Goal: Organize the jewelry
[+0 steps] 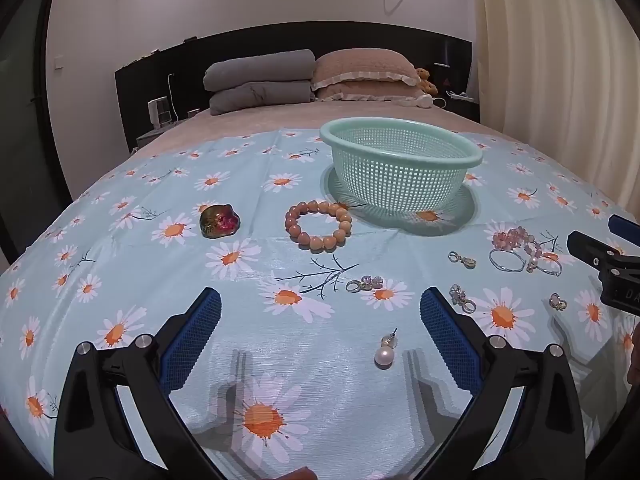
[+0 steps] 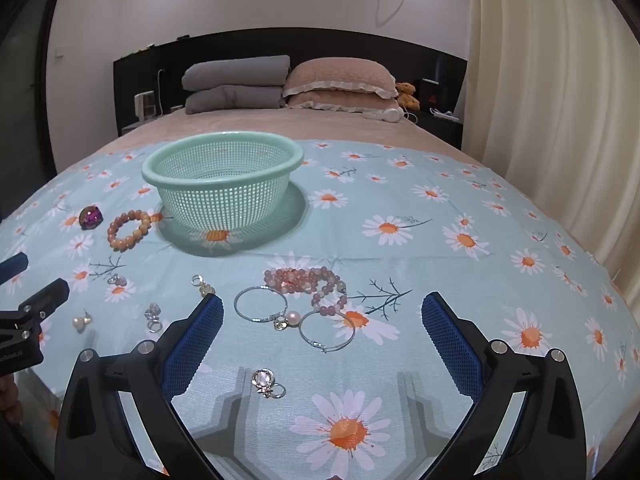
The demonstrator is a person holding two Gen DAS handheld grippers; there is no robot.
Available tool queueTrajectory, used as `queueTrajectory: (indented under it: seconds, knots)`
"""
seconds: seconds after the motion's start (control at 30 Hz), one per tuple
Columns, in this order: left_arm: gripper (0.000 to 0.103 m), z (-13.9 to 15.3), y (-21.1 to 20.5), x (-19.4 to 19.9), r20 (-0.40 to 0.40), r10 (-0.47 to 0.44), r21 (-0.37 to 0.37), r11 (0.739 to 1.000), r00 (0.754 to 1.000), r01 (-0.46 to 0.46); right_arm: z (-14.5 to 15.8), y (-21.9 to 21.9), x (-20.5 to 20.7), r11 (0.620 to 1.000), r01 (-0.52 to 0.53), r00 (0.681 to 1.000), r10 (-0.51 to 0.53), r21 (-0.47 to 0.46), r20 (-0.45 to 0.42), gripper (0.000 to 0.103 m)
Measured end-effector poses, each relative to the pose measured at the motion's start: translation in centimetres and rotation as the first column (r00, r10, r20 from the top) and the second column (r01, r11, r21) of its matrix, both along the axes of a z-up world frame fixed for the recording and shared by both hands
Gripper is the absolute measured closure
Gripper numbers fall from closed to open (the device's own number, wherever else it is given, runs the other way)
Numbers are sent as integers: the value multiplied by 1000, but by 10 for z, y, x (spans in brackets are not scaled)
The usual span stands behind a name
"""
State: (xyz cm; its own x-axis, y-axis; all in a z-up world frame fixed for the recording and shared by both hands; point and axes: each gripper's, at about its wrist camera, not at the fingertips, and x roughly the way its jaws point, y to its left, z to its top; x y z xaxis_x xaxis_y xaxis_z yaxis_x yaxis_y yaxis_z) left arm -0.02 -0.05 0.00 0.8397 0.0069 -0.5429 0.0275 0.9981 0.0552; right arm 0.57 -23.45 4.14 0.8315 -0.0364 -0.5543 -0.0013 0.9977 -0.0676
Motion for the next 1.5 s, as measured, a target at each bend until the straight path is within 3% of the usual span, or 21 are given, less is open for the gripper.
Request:
queueTrajectory:
  seconds: [1.5]
  knots:
    - [5,0,-1,-2,2,-1,-2,1000,1000,1,-1,-1,1,1000,13,1000,-13,-12,-5,7]
